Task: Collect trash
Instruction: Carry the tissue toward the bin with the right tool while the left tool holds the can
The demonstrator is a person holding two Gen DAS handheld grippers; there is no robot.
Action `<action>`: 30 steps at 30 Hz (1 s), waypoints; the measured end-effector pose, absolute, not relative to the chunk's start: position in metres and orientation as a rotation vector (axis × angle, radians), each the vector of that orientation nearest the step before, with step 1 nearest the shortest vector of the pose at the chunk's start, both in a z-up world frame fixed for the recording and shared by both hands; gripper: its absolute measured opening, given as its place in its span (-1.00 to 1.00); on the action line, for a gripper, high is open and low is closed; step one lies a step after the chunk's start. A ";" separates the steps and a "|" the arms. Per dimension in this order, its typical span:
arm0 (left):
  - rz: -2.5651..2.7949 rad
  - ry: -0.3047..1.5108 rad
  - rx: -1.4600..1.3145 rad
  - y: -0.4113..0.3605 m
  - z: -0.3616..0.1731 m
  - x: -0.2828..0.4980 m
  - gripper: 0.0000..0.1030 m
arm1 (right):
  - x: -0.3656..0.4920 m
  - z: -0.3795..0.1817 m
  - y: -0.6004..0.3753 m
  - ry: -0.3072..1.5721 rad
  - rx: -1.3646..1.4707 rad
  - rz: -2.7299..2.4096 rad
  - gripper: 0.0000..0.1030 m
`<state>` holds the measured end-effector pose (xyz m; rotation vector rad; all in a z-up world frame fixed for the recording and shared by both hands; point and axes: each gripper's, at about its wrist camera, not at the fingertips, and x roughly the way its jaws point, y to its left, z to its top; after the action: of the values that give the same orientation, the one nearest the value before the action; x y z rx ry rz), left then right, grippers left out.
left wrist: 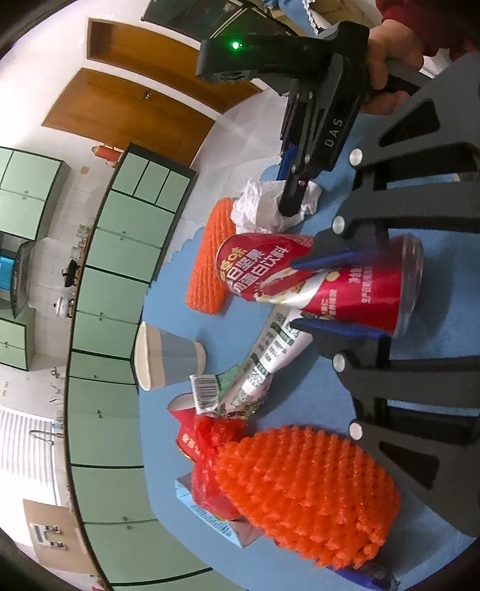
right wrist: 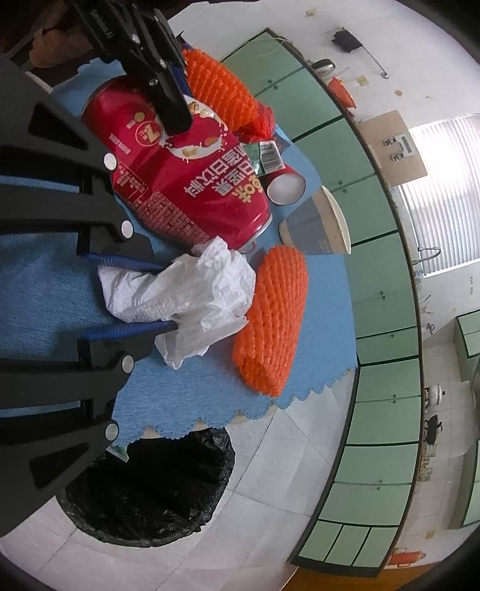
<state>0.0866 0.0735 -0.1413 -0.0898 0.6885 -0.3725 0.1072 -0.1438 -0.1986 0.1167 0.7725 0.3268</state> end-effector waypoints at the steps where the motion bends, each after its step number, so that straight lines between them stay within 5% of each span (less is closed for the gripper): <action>1: -0.372 0.683 -0.086 0.073 -0.140 0.086 -0.58 | 0.106 -0.197 -0.144 0.776 0.121 0.332 -0.50; 6: -0.356 0.675 -0.012 0.058 -0.129 0.081 -0.66 | 0.100 -0.195 -0.139 0.788 0.105 0.358 -0.51; 19: -0.431 0.771 -0.070 0.034 -0.150 0.104 -0.47 | 0.102 -0.202 -0.154 0.808 0.180 0.382 -0.51; 30: -0.436 0.717 -0.046 0.026 -0.140 0.104 -0.72 | 0.098 -0.186 -0.174 0.762 0.195 0.337 -0.51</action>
<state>0.1037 0.0260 -0.1405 -0.0464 0.7173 -0.4362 0.0983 -0.1737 -0.1865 0.1951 0.7623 0.3365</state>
